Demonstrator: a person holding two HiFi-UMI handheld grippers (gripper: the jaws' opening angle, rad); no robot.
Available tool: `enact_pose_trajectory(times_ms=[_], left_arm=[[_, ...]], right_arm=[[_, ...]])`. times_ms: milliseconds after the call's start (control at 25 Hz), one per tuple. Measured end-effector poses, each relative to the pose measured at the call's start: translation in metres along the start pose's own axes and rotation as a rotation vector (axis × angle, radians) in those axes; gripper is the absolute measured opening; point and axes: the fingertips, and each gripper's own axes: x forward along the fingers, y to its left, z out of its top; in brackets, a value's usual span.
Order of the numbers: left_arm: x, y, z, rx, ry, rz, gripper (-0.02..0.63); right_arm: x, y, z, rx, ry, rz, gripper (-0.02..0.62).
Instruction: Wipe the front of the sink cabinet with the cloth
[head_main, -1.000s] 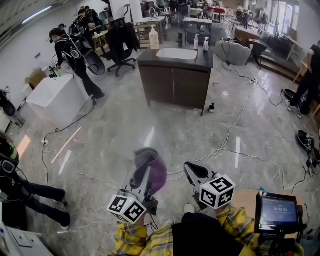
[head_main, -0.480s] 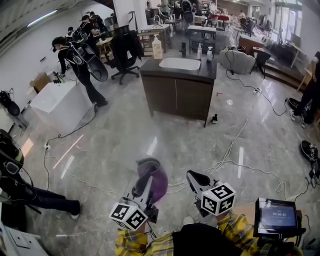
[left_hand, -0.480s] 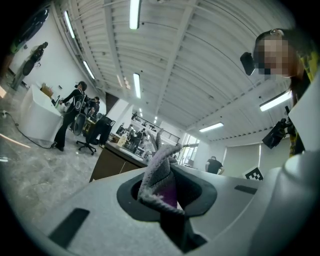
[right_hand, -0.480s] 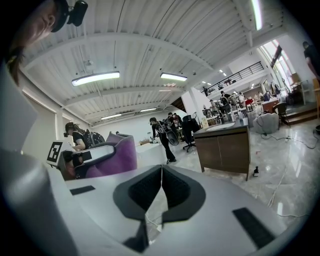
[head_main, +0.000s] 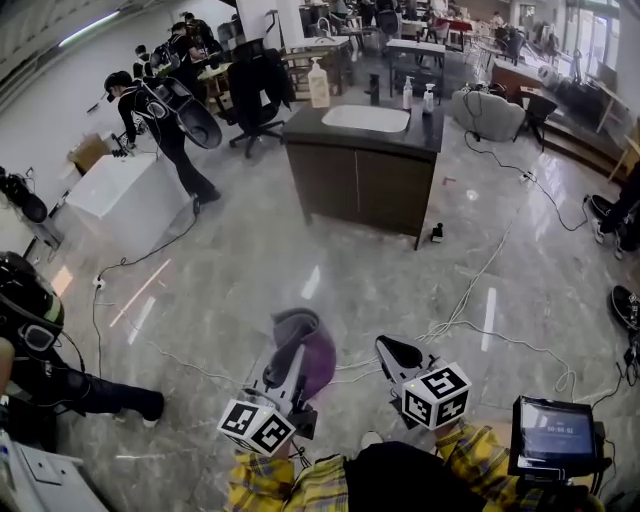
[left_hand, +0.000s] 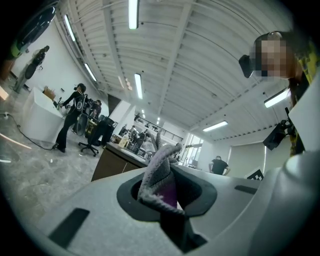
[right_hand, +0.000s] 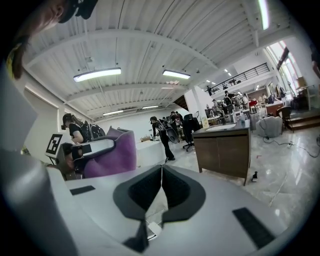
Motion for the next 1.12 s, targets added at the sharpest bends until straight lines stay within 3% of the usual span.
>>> enact_pose_trajectory(times_ms=[600,1120], left_arm=[[0.030,0.033,0.011,0.013,-0.002,0.054,0.051],[0.075,0.098,0.032,-0.005,-0.001,0.011,0.051]], right_arm=[[0.035,-0.033,0.006,0.056,0.027,0.001,0.006],[0.102,-0.047,0.028,0.043,0.025,-0.045,0.006]])
